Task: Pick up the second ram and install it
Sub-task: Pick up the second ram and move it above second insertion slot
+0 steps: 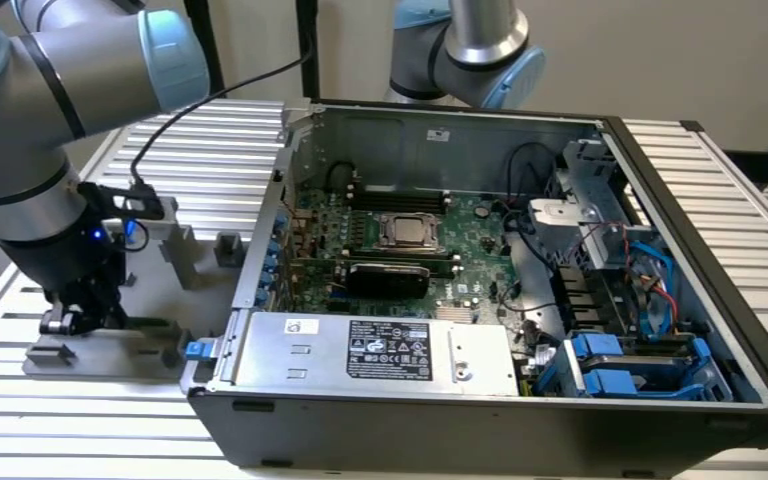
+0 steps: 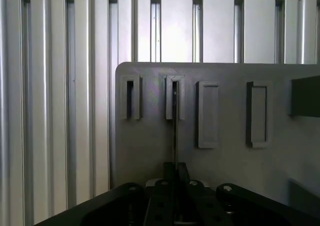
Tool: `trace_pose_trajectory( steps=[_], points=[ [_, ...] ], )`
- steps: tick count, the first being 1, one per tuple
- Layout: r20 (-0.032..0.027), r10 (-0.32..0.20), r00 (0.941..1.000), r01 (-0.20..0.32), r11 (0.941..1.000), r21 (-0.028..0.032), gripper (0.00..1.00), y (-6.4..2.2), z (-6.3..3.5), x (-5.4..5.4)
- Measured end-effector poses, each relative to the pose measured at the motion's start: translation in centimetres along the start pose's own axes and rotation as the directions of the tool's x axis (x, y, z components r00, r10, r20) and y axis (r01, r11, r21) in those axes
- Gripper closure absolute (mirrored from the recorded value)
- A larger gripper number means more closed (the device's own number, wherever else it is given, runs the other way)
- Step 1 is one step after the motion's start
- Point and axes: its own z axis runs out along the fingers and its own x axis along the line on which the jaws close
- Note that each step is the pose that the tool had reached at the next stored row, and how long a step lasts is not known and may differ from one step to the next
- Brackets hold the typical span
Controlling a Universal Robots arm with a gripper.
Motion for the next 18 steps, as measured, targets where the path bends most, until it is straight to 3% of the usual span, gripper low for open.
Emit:
trace_pose_trajectory(
  steps=[6, 18],
  points=[
    [0.0008, 0.000, 1.0000, 0.000, 1.0000, -0.0001, 0.86, 0.07, -1.62, 0.0],
    [0.0010, 0.000, 1.0000, 0.000, 1.0000, -0.0004, 0.86, 0.20, -6.99, -0.2]
  ],
)
